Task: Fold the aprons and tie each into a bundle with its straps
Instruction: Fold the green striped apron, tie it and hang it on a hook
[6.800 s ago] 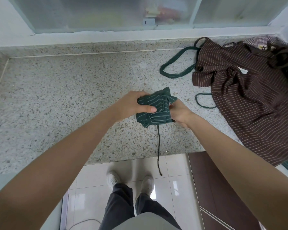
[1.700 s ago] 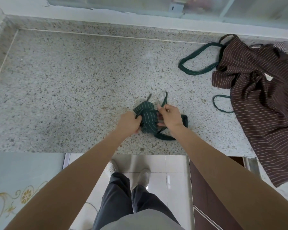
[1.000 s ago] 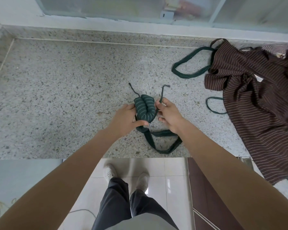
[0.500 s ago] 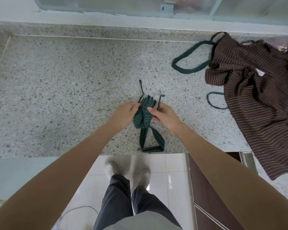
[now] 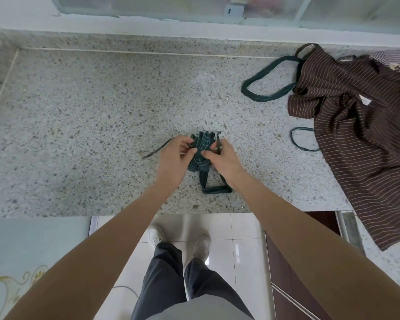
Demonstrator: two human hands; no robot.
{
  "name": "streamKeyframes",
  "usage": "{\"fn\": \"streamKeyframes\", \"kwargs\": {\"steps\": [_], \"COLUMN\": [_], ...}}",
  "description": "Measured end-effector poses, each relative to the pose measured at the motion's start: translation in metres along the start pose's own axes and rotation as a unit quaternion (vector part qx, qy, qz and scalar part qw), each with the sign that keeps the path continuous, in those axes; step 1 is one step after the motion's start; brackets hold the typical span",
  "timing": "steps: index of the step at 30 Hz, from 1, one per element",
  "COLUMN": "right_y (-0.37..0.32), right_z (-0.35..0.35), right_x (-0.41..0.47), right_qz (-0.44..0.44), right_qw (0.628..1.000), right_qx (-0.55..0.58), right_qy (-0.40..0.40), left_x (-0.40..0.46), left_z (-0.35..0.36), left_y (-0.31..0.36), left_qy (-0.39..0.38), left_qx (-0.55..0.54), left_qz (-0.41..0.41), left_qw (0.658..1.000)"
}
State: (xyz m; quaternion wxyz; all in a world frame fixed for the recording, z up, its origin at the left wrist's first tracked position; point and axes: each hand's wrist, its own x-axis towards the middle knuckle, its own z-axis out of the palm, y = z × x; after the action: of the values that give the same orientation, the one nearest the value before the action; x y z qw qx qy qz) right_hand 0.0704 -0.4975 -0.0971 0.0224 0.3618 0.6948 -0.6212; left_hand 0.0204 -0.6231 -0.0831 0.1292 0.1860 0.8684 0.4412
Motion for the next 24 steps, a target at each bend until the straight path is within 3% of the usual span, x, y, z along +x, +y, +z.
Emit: {"fn": "streamKeyframes", "kwargs": {"steps": [3, 8, 12, 19, 24], "right_y": [0.000, -0.008, -0.006, -0.013, -0.016], "right_z": [-0.001, 0.002, 0.007, 0.007, 0.002], "right_x": [0.002, 0.007, 0.004, 0.012, 0.017], "right_qz": [-0.021, -0.074, -0.051, -0.014, -0.015], "right_qw": [0.997, 0.981, 0.997, 0.991, 0.989], "right_qx": [-0.070, -0.177, -0.032, 0.119, 0.122], "right_qy": [0.001, 0.037, 0.048, 0.065, 0.084], "left_x": [0.002, 0.008, 0.010, 0.023, 0.032], "left_z": [0.000, 0.004, 0.005, 0.006, 0.007], "left_y": [-0.003, 0.001, 0.004, 0.011, 0.011], "left_qy": [-0.018, 0.004, -0.005, -0.038, -0.039], "left_qx": [0.026, 0.140, 0.144, 0.087, 0.049], "left_qz": [0.002, 0.074, 0.098, 0.072, 0.045], "left_qw": [1.000, 0.987, 0.985, 0.993, 0.997]}}
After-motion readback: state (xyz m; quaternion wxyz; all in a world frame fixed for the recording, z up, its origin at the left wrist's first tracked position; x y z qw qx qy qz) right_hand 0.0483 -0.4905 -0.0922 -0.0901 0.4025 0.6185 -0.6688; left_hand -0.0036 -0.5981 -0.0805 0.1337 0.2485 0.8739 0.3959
